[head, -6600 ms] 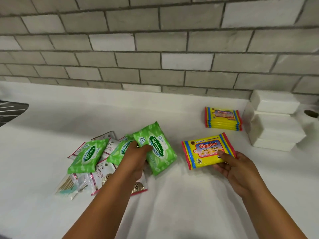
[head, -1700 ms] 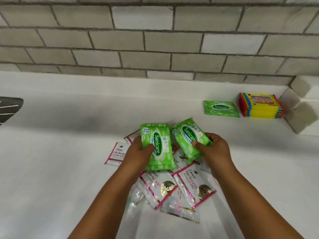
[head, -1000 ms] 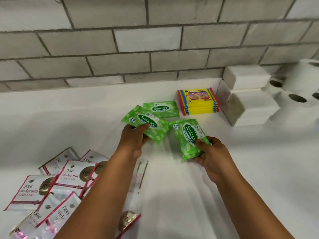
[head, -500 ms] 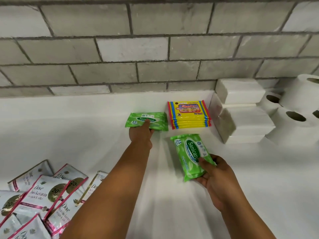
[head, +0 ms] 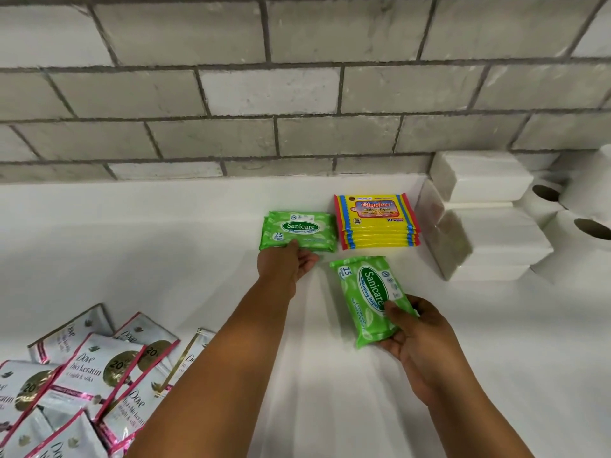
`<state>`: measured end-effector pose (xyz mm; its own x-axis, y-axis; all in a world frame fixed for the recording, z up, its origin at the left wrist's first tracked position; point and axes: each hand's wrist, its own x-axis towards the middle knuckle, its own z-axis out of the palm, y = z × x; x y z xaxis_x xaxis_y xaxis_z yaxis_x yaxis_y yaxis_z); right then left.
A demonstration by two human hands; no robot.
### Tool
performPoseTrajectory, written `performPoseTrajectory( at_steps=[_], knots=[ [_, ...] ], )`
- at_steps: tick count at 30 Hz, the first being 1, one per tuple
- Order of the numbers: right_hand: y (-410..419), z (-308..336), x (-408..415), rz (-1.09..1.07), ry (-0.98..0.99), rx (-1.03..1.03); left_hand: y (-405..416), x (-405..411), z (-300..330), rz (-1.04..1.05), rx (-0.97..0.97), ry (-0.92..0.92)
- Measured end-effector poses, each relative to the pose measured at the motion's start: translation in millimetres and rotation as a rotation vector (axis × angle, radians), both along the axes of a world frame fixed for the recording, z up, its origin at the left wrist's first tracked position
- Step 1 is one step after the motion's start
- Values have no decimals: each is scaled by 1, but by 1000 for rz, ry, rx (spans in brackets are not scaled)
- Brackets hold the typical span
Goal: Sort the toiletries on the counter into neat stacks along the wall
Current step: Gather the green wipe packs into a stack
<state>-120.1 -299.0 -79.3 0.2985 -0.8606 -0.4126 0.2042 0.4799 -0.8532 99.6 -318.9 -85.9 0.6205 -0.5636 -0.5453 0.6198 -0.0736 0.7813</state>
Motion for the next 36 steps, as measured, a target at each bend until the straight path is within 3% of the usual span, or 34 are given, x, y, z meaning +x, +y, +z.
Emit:
performPoseTrajectory(
  at_steps=[4,6,9,12,16,18,21,24,28,36],
  knots=[
    [0,6,10,33,24,-42,8,4,7,-63,87,-13],
    [-3,11,18,67,39,-70,20,5,13,-202,124,-78],
    [-12,18,33,162,56,-98,40,7,23,-442,15,-71],
    [-24,25,52,241,91,-144,51,20,31,-522,-109,-63],
    [-49,34,85,158,159,-313,49,45,31,-447,-201,-135],
    [-61,38,104,147,290,-477,40,55,31,-381,-185,-216],
    [-81,40,135,186,554,-741,22,70,25,-302,-17,-458],
    [-92,35,158,196,783,-879,9,80,15,-248,114,-675],
    [-92,16,175,183,901,-973,1,85,2,-254,226,-835],
    [-81,-5,179,282,1268,-1256,0,81,-6,-218,301,-867]
  ],
)
